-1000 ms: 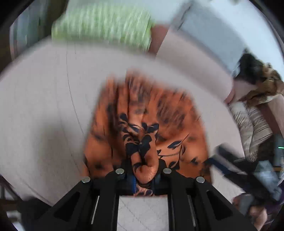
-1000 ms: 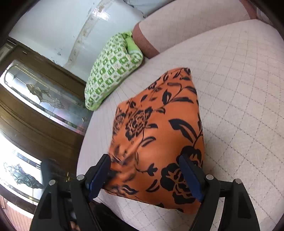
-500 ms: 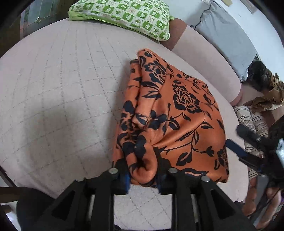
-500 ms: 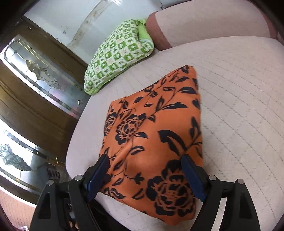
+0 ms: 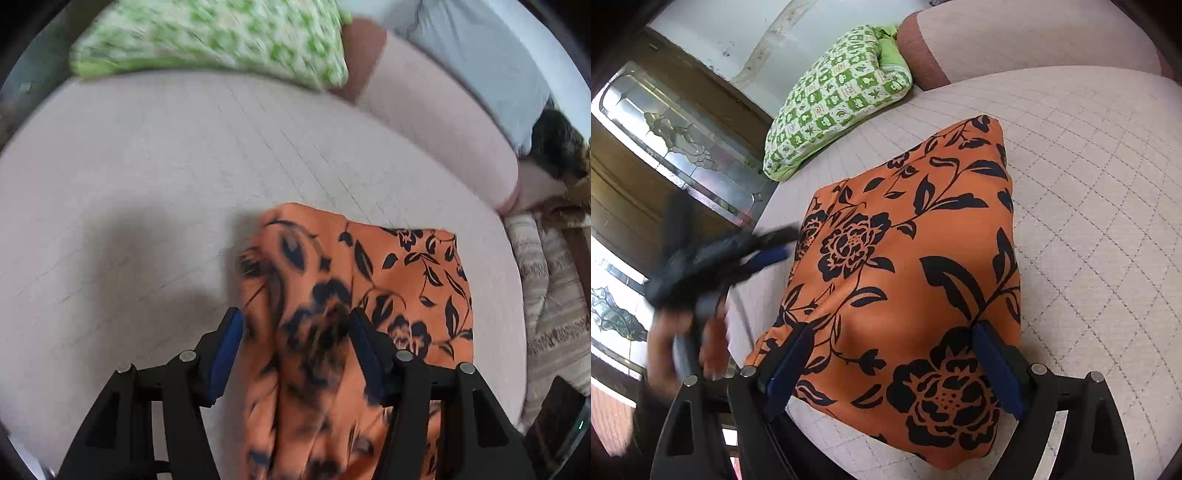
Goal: Fold small clothes
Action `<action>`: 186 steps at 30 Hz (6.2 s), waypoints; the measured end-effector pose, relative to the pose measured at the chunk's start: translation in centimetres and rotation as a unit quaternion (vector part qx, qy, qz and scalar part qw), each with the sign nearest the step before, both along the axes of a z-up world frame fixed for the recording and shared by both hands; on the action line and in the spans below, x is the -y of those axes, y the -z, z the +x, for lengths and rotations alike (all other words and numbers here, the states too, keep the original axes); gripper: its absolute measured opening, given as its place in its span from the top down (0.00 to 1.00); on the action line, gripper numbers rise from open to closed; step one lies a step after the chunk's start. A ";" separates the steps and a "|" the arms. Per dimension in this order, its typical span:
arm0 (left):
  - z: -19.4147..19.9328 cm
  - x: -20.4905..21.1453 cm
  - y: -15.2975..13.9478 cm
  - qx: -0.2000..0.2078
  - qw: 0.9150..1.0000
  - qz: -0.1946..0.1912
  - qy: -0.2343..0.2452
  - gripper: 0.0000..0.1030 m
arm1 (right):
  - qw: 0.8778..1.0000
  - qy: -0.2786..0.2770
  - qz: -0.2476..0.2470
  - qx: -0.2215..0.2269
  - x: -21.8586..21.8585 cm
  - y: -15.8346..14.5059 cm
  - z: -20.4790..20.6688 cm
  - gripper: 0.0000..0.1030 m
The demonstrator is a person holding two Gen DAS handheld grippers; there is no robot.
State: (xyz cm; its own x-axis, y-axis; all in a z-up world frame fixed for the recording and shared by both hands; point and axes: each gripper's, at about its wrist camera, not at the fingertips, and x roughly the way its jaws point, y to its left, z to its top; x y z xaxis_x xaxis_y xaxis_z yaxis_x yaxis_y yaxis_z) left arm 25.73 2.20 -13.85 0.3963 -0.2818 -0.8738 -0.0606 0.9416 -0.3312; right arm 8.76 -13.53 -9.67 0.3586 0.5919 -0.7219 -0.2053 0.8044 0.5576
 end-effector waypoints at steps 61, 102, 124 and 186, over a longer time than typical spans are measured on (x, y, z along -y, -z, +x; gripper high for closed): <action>-12.3 8.5 1.3 0.080 0.988 0.129 0.029 0.42 | 0.974 0.105 0.129 -0.151 4.4 7.8 11.5 0.73; 0.8 0.2 1.1 0.010 0.999 -0.035 0.016 0.73 | 0.994 -0.010 0.084 -0.076 1.5 1.4 3.0 0.33; -13.5 6.3 -5.8 0.109 0.982 0.157 -0.001 0.36 | 0.996 0.038 0.070 -0.025 1.3 -2.4 1.9 0.14; -11.1 0.2 -10.9 0.142 0.985 -0.059 0.076 0.72 | 0.998 0.022 0.054 0.034 9.5 -7.8 4.6 0.65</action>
